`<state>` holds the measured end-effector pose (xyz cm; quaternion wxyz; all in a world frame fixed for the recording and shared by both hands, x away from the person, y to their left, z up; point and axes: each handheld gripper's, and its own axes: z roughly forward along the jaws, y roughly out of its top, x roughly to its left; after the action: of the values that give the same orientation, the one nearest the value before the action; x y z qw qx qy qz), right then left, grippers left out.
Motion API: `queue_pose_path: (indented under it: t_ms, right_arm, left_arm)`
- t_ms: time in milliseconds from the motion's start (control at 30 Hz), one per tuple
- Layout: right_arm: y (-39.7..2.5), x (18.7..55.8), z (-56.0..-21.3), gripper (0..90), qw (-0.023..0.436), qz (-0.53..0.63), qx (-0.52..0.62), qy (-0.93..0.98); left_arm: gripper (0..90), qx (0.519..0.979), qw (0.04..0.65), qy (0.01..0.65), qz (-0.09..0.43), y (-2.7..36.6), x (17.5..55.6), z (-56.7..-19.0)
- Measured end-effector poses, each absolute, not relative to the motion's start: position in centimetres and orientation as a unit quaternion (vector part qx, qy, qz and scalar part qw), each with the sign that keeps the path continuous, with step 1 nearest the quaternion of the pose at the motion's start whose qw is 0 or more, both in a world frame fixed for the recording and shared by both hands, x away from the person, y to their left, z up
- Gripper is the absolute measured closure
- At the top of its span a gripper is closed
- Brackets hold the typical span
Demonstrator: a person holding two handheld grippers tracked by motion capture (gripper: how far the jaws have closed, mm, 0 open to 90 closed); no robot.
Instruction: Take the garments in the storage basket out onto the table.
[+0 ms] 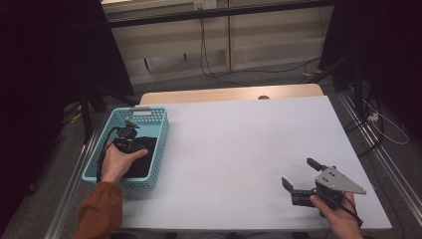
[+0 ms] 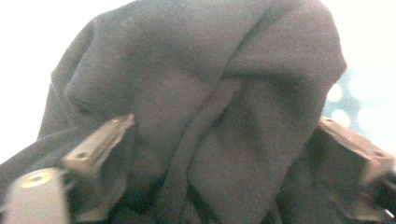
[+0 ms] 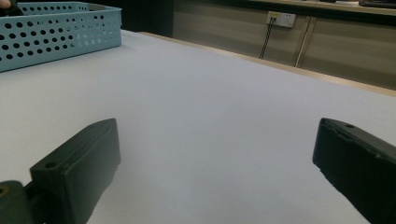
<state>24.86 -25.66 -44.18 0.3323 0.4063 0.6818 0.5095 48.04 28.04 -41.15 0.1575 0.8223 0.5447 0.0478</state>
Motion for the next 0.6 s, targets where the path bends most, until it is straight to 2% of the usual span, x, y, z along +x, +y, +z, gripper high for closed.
queue_pose_path:
  t_ms: [233, 267, 300, 367, 433, 600]
  right_arm:
    - [-25.67, 24.84, -44.18, 0.0, 0.332, 0.51, 0.405, 0.682]
    - [-25.67, 24.84, -44.18, 0.0, 0.332, 0.51, 0.405, 0.682]
    - [-25.67, 24.86, -44.18, 0.0, 0.332, 0.51, 0.406, 0.682]
    - [-25.67, 24.86, -44.18, 0.0, 0.332, 0.51, 0.406, 0.682]
    - [-25.65, 24.87, -44.18, 0.0, 0.332, 0.51, 0.407, 0.682]
    - [-25.67, 24.88, -44.18, 0.0, 0.331, 0.509, 0.407, 0.682]
  left_arm:
    - [45.5, 0.827, 0.17, 0.534, 0.034, 28.11, 48.04, -41.18]
    - [45.5, 0.827, 0.168, 0.535, 0.031, 28.09, 48.08, -41.17]
    - [54.2, 0.826, 0.171, 0.536, 0.029, 28.13, 48.09, -41.19]
    - [56.8, 0.826, 0.171, 0.536, 0.03, 28.13, 48.07, -41.16]
    - [67.1, 0.826, 0.173, 0.535, 0.036, 28.11, 47.96, -40.96]
    - [71.7, 0.826, 0.174, 0.535, 0.048, 28.1, 47.69, -40.44]
